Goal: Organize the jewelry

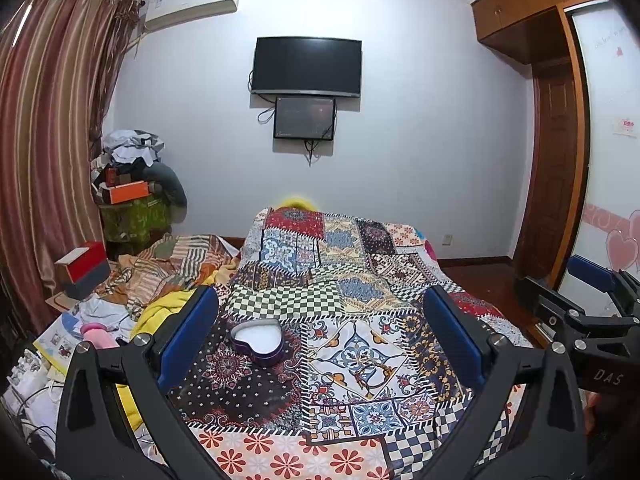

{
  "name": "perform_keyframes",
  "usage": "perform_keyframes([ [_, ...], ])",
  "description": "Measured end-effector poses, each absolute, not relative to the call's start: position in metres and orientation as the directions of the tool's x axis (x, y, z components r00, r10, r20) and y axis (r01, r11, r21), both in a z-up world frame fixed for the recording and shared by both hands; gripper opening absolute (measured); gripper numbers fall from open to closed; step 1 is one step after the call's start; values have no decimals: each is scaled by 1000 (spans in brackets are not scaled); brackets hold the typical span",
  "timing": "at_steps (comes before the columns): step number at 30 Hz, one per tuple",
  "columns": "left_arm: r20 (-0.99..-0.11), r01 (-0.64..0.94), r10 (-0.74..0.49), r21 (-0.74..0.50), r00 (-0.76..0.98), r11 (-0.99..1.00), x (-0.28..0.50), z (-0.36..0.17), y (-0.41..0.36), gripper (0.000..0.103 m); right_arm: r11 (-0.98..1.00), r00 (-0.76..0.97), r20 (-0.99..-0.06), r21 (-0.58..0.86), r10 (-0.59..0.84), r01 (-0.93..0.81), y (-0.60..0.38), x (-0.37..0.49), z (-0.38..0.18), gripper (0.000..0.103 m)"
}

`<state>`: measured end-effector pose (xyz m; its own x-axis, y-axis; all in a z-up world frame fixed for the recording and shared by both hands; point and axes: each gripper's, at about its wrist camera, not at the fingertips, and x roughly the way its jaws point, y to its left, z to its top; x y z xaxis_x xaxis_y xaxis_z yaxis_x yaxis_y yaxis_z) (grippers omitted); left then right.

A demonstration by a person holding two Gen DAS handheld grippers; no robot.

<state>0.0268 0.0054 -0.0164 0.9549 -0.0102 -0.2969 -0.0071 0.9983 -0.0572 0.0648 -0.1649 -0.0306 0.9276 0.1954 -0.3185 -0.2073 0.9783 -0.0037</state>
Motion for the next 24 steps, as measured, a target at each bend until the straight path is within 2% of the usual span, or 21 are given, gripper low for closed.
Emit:
perform_keyframes([
  [10,-419,-40,5,-76,908,996,70,-43,11,103,987,886,-444,-12,136,-158,-180,101,-64,102],
  [18,-562,-50,10,-55,827,997,112,-84,19,103,988,840,-539,-78,69,-131,-192,124,-94,102],
  [24,-677,-20,-36,-74,735,997,137,-121,26,103,984,774,-626,-51,100,-169,-201,142,-120,102],
])
